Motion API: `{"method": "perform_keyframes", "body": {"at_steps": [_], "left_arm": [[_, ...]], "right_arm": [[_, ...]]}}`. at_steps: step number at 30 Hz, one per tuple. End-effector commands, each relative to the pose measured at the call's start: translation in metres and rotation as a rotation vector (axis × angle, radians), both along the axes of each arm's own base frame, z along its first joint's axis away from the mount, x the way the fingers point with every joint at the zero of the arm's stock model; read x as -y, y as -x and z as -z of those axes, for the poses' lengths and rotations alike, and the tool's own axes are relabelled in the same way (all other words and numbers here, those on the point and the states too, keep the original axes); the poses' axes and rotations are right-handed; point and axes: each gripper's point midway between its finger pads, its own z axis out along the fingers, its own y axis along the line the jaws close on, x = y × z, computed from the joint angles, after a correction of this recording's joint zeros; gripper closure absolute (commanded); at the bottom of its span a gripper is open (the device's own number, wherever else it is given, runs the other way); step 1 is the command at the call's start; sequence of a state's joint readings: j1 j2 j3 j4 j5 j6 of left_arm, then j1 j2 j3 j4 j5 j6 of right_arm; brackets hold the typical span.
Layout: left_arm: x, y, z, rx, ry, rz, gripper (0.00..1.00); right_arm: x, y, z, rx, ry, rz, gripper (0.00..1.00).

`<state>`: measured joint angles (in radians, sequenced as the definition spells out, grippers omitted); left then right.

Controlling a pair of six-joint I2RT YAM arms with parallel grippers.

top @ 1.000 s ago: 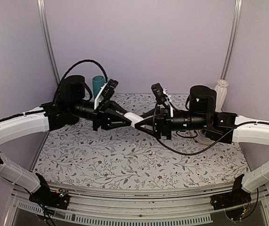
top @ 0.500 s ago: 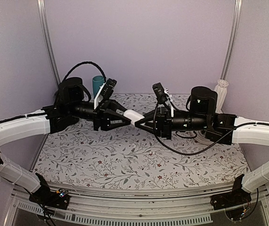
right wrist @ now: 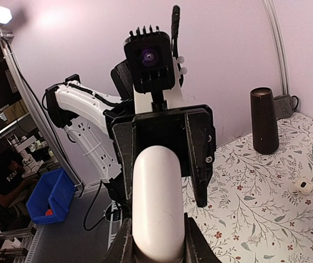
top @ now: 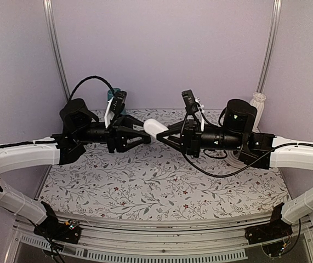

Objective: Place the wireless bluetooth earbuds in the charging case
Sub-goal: Pass from the right arm to the left

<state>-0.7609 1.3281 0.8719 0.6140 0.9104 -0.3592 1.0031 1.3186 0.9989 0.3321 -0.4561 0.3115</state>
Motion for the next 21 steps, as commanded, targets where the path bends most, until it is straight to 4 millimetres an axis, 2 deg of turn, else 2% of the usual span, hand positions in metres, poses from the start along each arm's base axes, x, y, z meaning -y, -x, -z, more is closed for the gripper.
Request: {"method": "perform_keyframes", "body": {"at_steps": [1,16,19,21], "left_arm": [[-0.0072,-0.0006,-0.0245,0.011,0.091,-0.039,0.56],[-0.0018,-0.0003,-0.0228,-0.013,0.081,-0.021,0.64],[-0.0012,0.0007,-0.0212,-0.007,0.078,-0.015,0.76],[-0.0012,0.0018,-0.0208,-0.002,0.077,-0.012,0.91]], "right_arm": [[-0.0011,0.0004,-0.0023,0.001,-0.023,0.000,0.98],[-0.0012,-0.0042,-0.0013,0.008,-0.014,0.027,0.98],[-0.0004,-0.0057,-0.0025,0.009,-0.017,0.038,0.97],[0.0006,-0.0074,-0.0032,0.010,-0.019,0.050,0.96]]}}
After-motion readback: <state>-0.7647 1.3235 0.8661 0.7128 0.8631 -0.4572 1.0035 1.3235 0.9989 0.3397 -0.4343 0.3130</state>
